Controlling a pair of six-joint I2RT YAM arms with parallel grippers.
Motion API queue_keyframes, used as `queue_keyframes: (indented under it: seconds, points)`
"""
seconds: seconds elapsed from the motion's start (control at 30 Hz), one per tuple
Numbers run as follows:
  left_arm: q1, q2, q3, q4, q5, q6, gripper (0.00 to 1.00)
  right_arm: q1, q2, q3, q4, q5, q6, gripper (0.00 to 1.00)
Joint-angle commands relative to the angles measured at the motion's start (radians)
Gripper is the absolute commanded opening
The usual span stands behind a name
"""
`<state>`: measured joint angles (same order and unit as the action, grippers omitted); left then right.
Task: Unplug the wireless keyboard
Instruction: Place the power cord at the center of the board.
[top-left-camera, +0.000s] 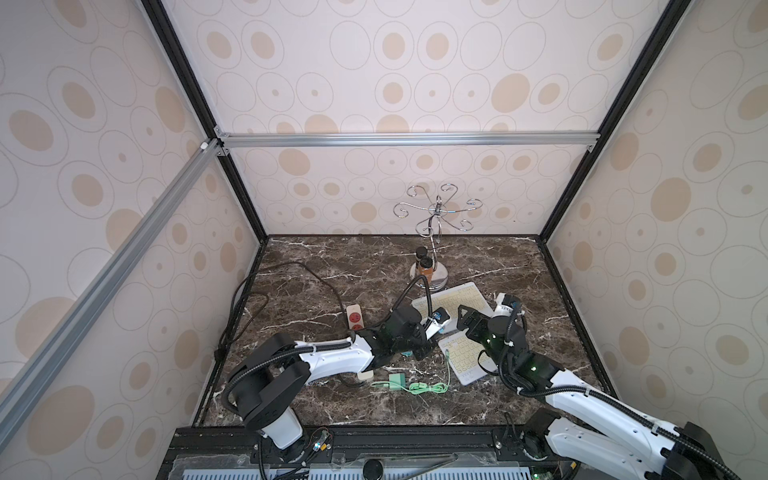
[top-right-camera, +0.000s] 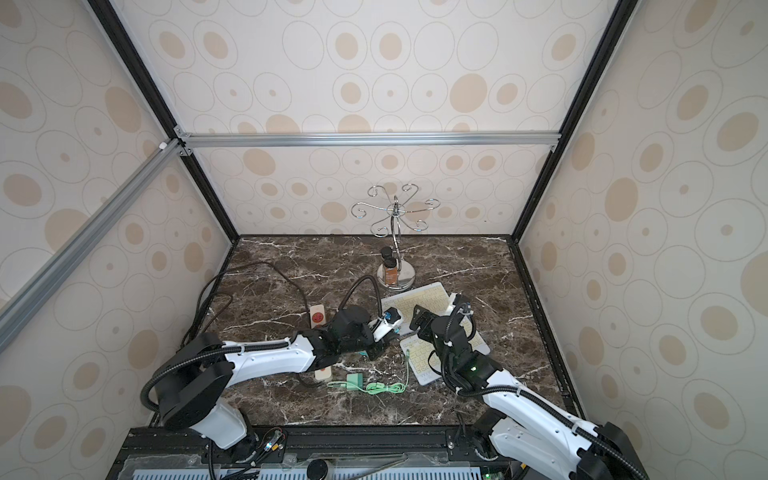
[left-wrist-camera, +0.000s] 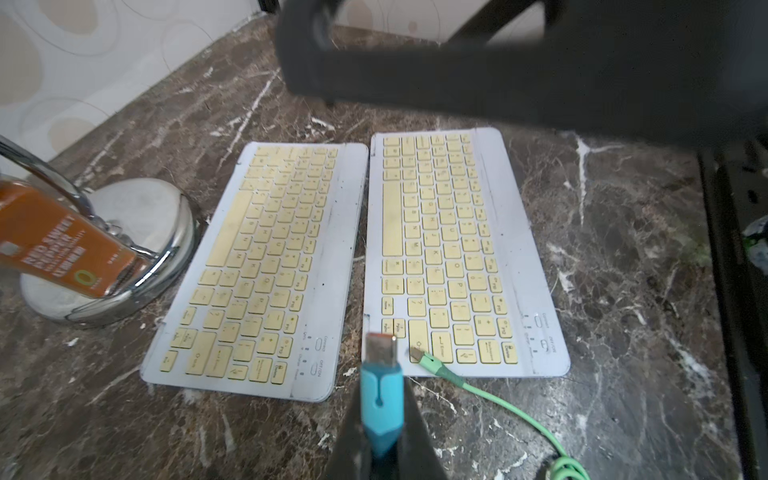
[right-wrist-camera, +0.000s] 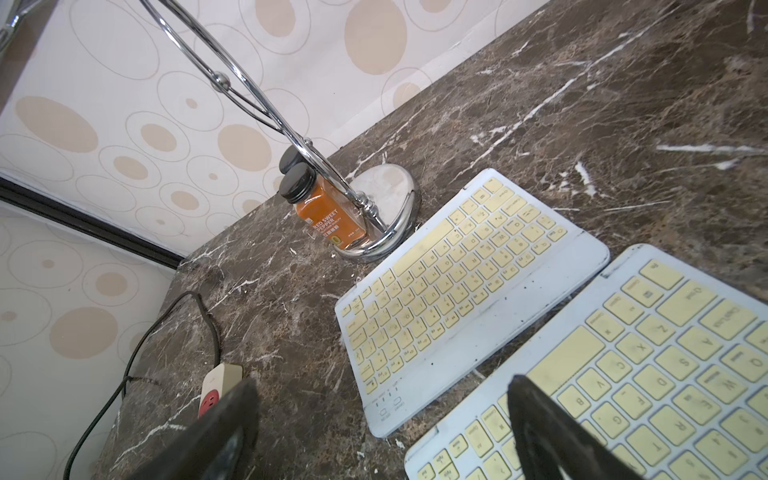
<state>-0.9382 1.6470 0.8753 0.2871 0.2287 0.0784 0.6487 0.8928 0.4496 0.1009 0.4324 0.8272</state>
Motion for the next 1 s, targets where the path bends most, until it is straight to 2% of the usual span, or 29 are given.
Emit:
queue_keyframes:
  seconds: [0.0, 0.17, 0.27, 0.37, 0.53, 0.6, 0.73, 0.97]
  points:
    - [-0.002, 0.052, 0.081, -0.089, 0.027, 0.043, 0.14, 0.001, -0.021, -0.022, -0.026, 0.030, -0.034, 0.94]
    - [-0.002, 0.078, 0.097, -0.105, 0.031, 0.044, 0.24, 0.000, -0.022, -0.015, -0.035, 0.019, -0.046, 0.94]
    - [-0.002, 0.037, 0.070, -0.081, 0.024, 0.032, 0.36, 0.001, -0.019, -0.015, -0.028, 0.010, -0.049, 0.94]
    - [-0.002, -0.035, 0.029, -0.043, 0.029, 0.014, 0.42, 0.000, -0.019, -0.013, -0.027, -0.002, -0.051, 0.94]
    - [-0.002, -0.222, -0.082, 0.068, -0.001, -0.041, 0.45, 0.006, -0.017, -0.002, -0.026, -0.033, -0.063, 0.94]
    - [-0.002, -0.322, -0.152, 0.139, -0.044, -0.062, 0.47, 0.026, -0.010, 0.010, -0.026, -0.034, -0.076, 0.93]
    - [0.000, -0.526, -0.318, 0.298, -0.203, -0.103, 0.55, 0.107, 0.034, 0.060, -0.042, 0.007, -0.117, 0.91]
    - [0.024, -0.732, -0.472, 0.405, -0.419, -0.158, 0.64, 0.284, 0.199, 0.187, -0.053, 0.088, -0.182, 0.90]
